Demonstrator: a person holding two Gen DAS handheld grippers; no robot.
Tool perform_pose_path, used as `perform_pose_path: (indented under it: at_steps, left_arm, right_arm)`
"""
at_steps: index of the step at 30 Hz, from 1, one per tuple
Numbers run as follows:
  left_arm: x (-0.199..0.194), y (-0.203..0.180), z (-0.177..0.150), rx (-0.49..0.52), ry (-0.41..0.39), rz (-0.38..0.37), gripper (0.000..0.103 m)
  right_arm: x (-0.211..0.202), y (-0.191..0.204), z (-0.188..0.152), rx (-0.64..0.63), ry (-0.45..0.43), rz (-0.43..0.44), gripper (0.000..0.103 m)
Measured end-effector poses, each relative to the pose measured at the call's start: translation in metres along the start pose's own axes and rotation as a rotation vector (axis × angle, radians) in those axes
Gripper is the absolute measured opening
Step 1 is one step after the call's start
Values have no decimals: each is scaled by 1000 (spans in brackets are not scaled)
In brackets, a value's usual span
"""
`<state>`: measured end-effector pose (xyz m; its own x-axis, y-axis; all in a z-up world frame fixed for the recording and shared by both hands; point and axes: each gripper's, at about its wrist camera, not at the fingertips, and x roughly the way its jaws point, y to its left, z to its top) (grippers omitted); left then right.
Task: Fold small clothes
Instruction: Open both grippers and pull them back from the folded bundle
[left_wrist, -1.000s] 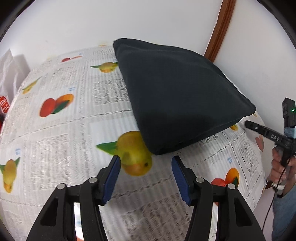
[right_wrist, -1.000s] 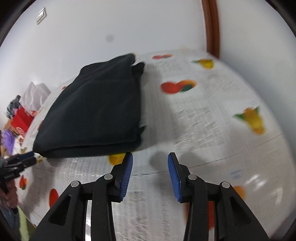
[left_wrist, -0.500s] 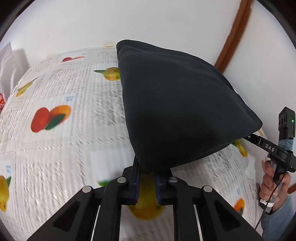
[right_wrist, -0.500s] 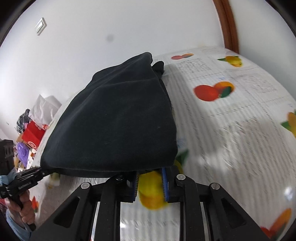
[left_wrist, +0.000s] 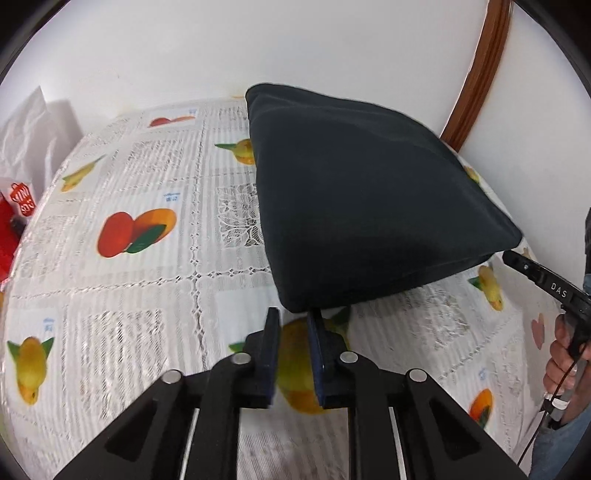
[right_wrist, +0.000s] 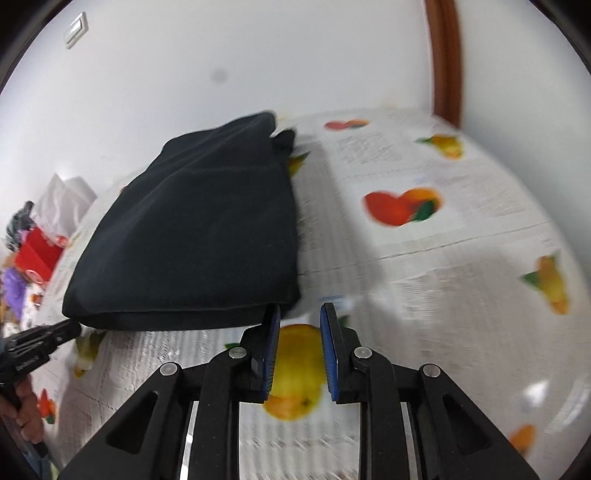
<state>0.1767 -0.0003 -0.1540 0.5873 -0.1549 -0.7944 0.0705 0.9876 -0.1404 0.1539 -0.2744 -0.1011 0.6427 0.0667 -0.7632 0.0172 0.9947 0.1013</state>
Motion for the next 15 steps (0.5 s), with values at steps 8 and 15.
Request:
perform_pose_path:
  at_steps: [8, 15]
  left_arm:
    - [-64, -23, -1, 1, -91, 36, 39]
    - [-126, -44, -9, 16, -212, 68, 68]
  right_arm:
    - [-78, 26, 2, -67, -94, -90, 55]
    - [-138, 49, 0, -54, -127, -105, 70]
